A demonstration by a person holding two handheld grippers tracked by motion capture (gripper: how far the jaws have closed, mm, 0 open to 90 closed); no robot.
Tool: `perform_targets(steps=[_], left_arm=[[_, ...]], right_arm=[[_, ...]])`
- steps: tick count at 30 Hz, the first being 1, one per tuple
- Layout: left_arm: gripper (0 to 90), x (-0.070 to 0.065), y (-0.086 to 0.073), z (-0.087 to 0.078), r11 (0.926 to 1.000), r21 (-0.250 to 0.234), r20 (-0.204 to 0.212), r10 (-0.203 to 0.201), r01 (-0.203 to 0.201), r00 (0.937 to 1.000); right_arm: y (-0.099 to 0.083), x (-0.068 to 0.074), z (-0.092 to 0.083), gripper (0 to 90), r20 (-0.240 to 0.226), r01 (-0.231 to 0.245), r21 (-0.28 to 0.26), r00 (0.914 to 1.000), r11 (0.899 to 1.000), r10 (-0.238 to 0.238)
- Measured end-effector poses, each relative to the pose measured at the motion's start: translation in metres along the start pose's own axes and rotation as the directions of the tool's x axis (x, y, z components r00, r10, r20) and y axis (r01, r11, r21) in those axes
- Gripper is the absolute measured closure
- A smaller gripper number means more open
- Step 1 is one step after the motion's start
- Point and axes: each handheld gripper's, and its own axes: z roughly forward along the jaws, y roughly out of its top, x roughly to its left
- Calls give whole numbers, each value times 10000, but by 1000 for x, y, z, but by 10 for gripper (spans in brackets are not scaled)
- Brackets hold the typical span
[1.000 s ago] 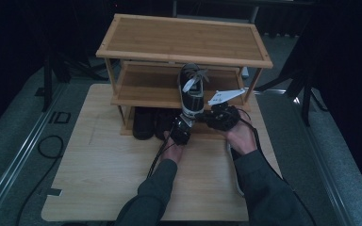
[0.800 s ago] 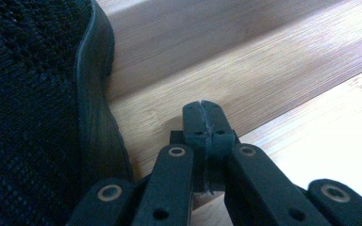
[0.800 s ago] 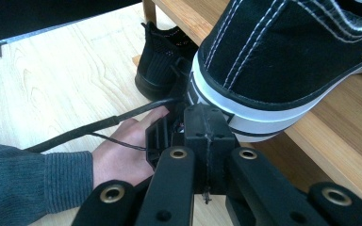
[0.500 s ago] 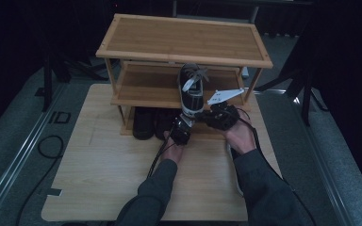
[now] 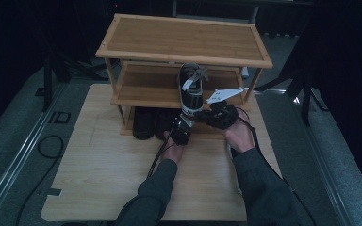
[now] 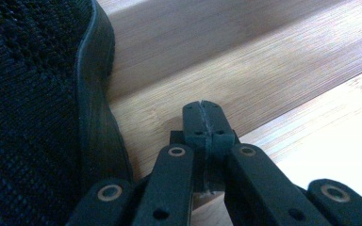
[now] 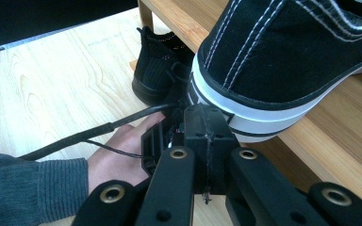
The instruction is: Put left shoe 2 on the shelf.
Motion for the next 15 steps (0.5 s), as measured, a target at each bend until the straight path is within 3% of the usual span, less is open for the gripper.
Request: perform_targets(steps=[9, 10, 15], left_arm=[[900, 0, 0, -1, 9998, 122, -35, 148, -148, 9999], [900, -1, 0, 0, 10000, -32, -6, -13, 13, 10000], [900, -1, 0, 0, 10000, -16, 3, -18, 18, 10000]], right_arm=[[1, -1, 2, 900, -2, -16, -34, 10000, 10000, 16], [2, 0, 3, 900, 6, -9, -15, 10000, 10000, 9], [8, 3, 8, 900, 53, 264, 58, 9996, 9996, -264]])
